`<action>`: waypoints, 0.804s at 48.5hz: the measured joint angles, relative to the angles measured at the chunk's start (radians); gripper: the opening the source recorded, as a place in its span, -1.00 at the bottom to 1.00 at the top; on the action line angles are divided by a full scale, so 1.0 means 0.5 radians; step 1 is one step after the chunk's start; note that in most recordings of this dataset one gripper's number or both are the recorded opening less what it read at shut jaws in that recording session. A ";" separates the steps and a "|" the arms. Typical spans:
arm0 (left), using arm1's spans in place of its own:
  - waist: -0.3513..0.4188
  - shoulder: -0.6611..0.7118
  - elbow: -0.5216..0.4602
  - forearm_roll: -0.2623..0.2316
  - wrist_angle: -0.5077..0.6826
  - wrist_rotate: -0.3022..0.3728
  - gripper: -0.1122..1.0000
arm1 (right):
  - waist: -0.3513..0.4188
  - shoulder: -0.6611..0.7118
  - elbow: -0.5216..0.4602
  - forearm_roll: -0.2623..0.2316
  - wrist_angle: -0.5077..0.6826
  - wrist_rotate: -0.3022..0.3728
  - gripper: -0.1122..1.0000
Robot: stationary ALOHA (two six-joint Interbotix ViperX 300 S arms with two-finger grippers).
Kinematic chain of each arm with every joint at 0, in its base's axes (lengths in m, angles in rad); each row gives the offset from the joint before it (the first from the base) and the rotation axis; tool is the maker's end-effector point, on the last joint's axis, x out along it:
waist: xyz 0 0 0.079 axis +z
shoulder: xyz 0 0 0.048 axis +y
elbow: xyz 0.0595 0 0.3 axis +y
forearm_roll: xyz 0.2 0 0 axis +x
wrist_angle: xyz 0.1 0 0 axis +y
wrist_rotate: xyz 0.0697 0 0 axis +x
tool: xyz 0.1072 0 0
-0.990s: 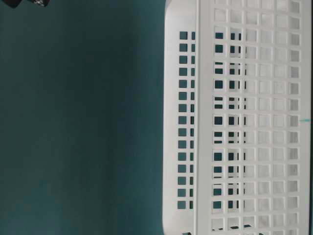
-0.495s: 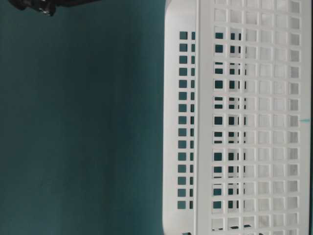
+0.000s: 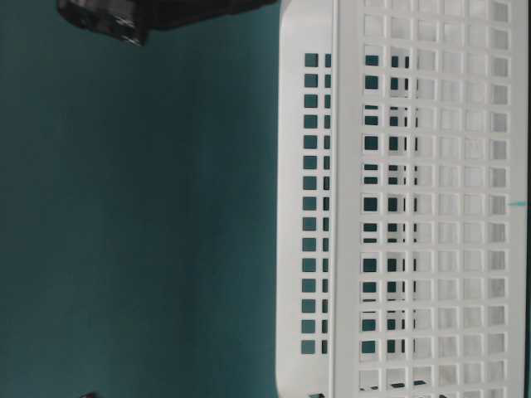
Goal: Lift the white basket with both hands.
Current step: 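Lower both open grippers over the left and right basket rims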
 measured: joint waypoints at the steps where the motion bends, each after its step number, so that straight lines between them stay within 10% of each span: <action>1: 0.000 0.018 0.000 0.000 -0.003 0.000 0.84 | 0.000 0.012 0.000 0.000 -0.003 0.003 0.87; 39: 0.000 0.488 -0.003 0.000 -0.307 -0.043 0.84 | 0.067 0.362 0.074 -0.003 -0.331 0.025 0.87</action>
